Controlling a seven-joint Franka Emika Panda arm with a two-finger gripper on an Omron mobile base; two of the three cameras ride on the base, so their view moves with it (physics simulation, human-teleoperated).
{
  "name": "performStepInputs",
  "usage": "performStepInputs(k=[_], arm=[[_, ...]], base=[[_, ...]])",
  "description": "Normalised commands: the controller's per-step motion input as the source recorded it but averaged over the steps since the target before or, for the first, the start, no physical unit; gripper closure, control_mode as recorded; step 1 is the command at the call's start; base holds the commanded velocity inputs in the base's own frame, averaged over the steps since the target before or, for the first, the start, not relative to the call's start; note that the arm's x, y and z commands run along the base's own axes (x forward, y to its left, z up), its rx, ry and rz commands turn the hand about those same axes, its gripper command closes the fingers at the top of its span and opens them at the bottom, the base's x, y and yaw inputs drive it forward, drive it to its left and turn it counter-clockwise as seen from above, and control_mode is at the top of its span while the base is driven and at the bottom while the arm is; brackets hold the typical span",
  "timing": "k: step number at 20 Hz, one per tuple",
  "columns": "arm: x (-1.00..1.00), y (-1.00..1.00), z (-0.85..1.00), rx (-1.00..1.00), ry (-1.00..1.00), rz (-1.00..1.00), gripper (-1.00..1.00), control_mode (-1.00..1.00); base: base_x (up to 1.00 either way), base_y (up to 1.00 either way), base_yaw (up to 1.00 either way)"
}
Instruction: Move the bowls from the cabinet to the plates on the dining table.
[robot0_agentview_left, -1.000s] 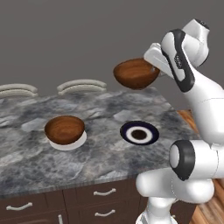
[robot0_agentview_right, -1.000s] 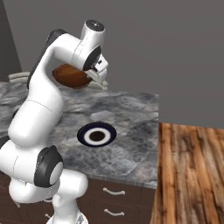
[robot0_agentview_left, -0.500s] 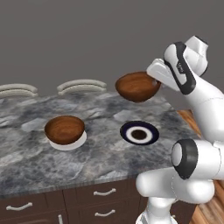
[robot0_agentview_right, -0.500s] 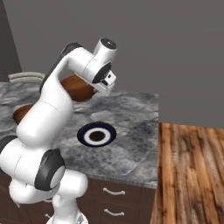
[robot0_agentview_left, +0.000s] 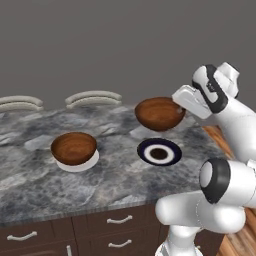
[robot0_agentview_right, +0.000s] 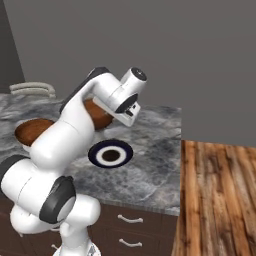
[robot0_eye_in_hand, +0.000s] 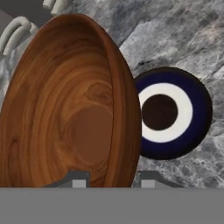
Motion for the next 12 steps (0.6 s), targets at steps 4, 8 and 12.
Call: performStepInputs(k=[4,8,12], arm=[[0.00,-0.28,-0.51,0.07,0.02,0.11,1.00,-1.00],[-0.01,-0.22,-0.46,0.09,0.00,0.11,1.00,-1.00],[0.00,-0.05,-0.34,0.09,0.00,0.07,1.00,-1.00]], base=[[0.00,0.00,0.00],[0.00,0.00,0.00],[0.00,0.00,0.00]])
